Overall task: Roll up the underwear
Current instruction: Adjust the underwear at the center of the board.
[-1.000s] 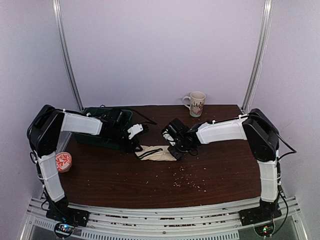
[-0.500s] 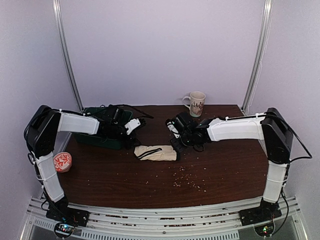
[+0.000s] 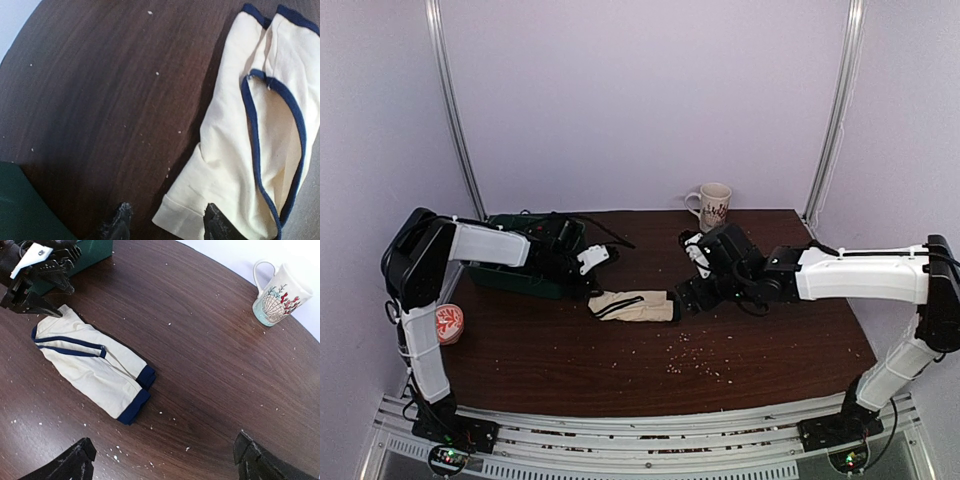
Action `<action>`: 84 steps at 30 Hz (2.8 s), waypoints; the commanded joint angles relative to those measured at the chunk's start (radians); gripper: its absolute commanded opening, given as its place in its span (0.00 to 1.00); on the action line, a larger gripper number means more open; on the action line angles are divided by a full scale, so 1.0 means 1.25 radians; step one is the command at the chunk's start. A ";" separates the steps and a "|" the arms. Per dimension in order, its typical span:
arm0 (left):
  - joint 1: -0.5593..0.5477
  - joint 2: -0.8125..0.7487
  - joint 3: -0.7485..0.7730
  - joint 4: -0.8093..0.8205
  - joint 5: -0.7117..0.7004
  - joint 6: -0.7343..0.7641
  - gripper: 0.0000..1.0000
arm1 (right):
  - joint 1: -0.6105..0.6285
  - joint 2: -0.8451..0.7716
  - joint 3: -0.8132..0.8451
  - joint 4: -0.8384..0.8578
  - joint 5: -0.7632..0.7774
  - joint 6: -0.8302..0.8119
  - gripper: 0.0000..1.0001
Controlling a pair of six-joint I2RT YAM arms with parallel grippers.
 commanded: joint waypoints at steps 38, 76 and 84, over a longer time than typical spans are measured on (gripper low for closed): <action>-0.280 -0.055 -0.004 -0.266 -0.117 -0.022 0.67 | -0.015 -0.132 -0.231 0.035 0.023 0.135 1.00; -0.006 -0.203 -0.103 -0.018 0.056 -0.087 0.98 | -0.062 0.568 0.459 -0.016 0.054 -0.105 1.00; -0.006 -0.145 -0.028 -0.079 0.132 -0.096 0.98 | -0.066 0.505 0.451 0.004 0.081 -0.054 1.00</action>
